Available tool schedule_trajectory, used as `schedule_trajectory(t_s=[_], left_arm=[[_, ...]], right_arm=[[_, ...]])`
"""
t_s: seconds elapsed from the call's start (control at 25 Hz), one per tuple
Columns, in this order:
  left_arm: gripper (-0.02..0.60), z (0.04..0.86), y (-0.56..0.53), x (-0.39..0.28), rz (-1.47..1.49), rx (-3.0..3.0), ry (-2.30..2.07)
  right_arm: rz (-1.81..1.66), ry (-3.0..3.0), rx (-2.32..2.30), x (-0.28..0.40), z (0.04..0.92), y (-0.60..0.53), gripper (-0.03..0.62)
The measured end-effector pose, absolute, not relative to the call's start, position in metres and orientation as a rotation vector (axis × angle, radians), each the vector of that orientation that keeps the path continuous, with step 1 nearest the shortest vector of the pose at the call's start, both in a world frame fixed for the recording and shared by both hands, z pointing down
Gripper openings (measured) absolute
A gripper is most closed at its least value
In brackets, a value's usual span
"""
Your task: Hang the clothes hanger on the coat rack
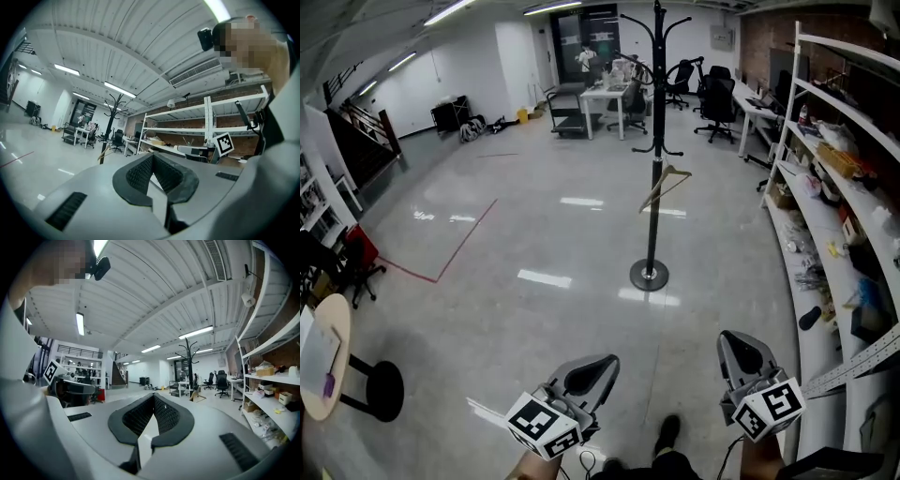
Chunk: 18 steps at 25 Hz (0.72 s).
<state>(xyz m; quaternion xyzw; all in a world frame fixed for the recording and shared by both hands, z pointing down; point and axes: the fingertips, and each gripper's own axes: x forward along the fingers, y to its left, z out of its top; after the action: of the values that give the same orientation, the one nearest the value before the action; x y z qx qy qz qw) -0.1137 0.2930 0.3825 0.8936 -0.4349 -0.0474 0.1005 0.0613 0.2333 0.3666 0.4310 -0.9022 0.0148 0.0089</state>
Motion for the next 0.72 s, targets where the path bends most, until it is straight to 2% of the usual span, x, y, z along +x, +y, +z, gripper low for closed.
schedule_trajectory(t_s=[0.36, 0.72], left_arm=[[0.001, 0.375, 0.387, -0.13, -0.168, 2.643, -1.224], [0.0, 0.359, 0.471, -0.082, -0.171, 2.618, -1.3]], right_arm=[[0.108, -2.743, 1.452, 0.058, 0.361, 0.336, 0.005], [0.124, -2.792, 1.332, 0.093, 0.36, 0.422, 0.005]])
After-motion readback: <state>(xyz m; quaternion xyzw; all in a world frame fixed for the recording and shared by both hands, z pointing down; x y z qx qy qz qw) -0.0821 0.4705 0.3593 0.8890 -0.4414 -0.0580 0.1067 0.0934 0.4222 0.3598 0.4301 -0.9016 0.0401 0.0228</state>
